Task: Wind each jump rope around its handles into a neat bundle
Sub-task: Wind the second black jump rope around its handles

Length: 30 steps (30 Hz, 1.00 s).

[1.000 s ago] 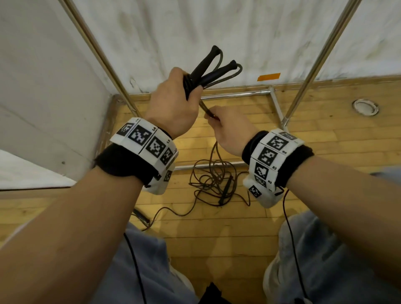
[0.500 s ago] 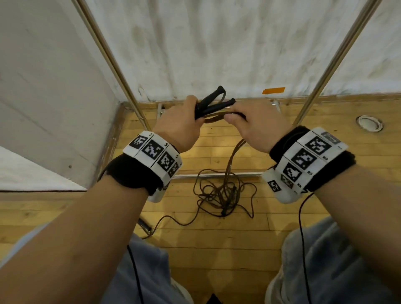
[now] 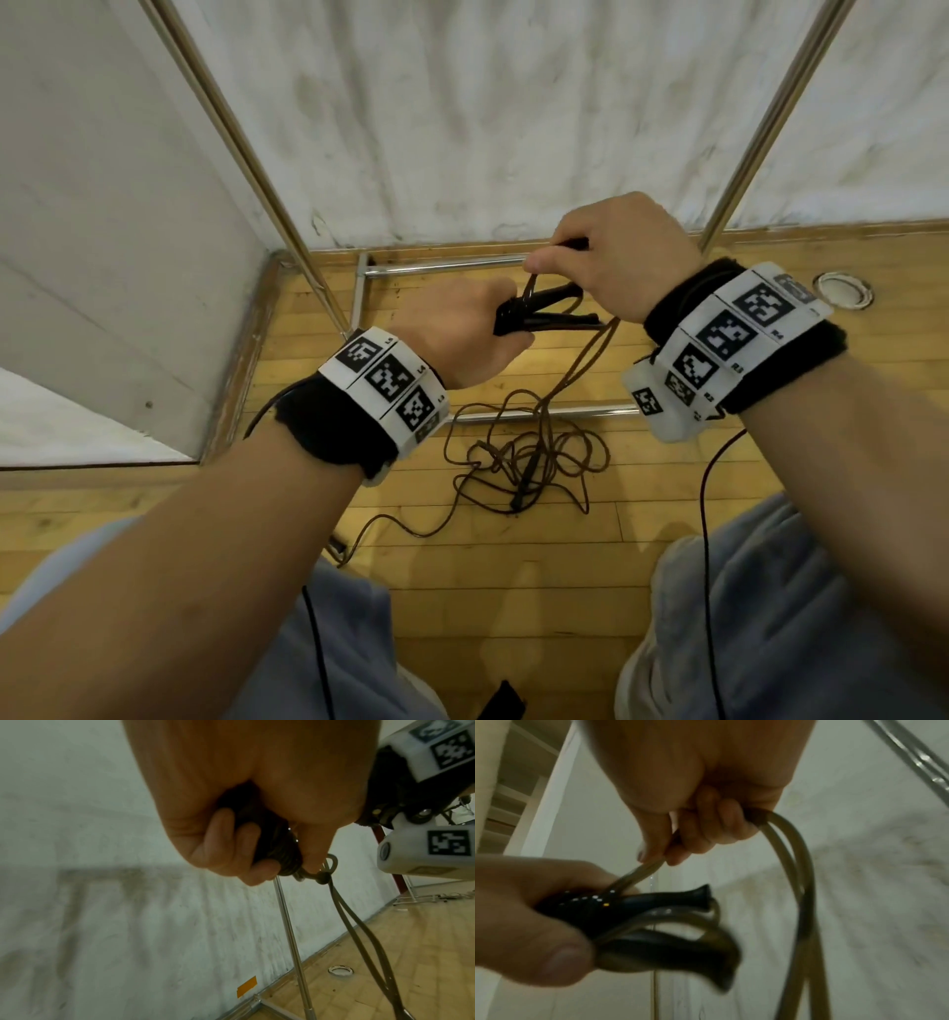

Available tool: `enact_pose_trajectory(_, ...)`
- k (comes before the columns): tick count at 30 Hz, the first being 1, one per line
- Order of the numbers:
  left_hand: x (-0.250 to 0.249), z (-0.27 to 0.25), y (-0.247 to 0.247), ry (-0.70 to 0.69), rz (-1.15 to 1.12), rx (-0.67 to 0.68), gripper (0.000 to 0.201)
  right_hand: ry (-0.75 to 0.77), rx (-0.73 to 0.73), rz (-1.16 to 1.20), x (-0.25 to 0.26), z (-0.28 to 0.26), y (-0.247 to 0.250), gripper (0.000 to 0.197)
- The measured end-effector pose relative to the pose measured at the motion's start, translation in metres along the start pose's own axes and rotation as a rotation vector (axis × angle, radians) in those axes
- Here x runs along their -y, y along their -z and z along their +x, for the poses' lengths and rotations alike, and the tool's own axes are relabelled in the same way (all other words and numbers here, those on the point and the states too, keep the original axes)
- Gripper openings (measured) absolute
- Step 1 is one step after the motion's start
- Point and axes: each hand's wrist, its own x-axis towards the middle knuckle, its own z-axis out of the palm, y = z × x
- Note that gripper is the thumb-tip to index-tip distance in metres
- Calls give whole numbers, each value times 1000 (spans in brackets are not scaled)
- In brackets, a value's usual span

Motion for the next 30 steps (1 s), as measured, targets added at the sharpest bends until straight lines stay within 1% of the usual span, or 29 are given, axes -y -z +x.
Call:
enact_pose_trajectory(2, 0, -3, 3, -18, -3, 7, 19, -51, 36, 29, -7, 2, 3, 43)
enact_pose_trajectory(4, 1, -6, 7, -40, -54, 25, 17, -103, 100, 100, -11, 3, 5, 46)
enact_pose_trajectory(6, 2, -10, 14, -53, -147, 45, 16, -135, 160, 203, -16, 5, 7, 49)
enact_pose_trajectory(9, 0, -17, 23, -77, -312, 34, 13, -120, 247, 372, -18, 5, 10, 55)
enact_pose_trajectory(11, -3, -23, 27, -89, -384, -12, 14, -140, 292, 543, -18, 5, 7, 54)
enact_pose_trajectory(13, -4, -25, 30, -83, -438, -81, 11, -225, 347, 824, -16, 6, -3, 45)
enact_pose_trajectory(14, -4, -25, 31, -76, -449, -127, 12, -239, 373, 938, -13, 6, -10, 42)
enact_pose_trajectory(17, -4, -24, 31, -36, -442, -247, 16, -231, 415, 1030, -1, 4, -33, 44)
enact_pose_trajectory(20, -3, -23, 31, -25, -536, -333, 21, -268, 428, 1110, 13, 0, -42, 43)
enact_pose_trajectory(21, -2, -22, 32, -19, -579, -372, 22, -273, 396, 1106, 18, -1, -42, 42)
enact_pose_trajectory(22, -2, -21, 33, -4, -617, -408, 23, -266, 323, 1075, 23, -2, -43, 39)
enact_pose_trajectory(23, -1, -18, 33, 17, -646, -440, 25, -238, 208, 1014, 29, -4, -43, 34)
enact_pose_trajectory(25, 1, -13, 35, 63, -673, -493, 29, -127, -56, 829, 40, -9, -47, 21)
enact_pose_trajectory(26, 2, -11, 35, 80, -674, -511, 30, -72, -146, 732, 44, -11, -50, 16)
enact_pose_trajectory(27, 3, -9, 35, 92, -663, -520, 29, -37, -184, 627, 46, -11, -52, 13)
enact_pose_trajectory(28, 4, -8, 34, 98, -647, -519, 28, -13, -185, 514, 47, -11, -54, 14)
enact_pose_trajectory(30, 4, -7, 32, 94, -630, -497, 27, 18, -145, 265, 40, -7, -55, 21)
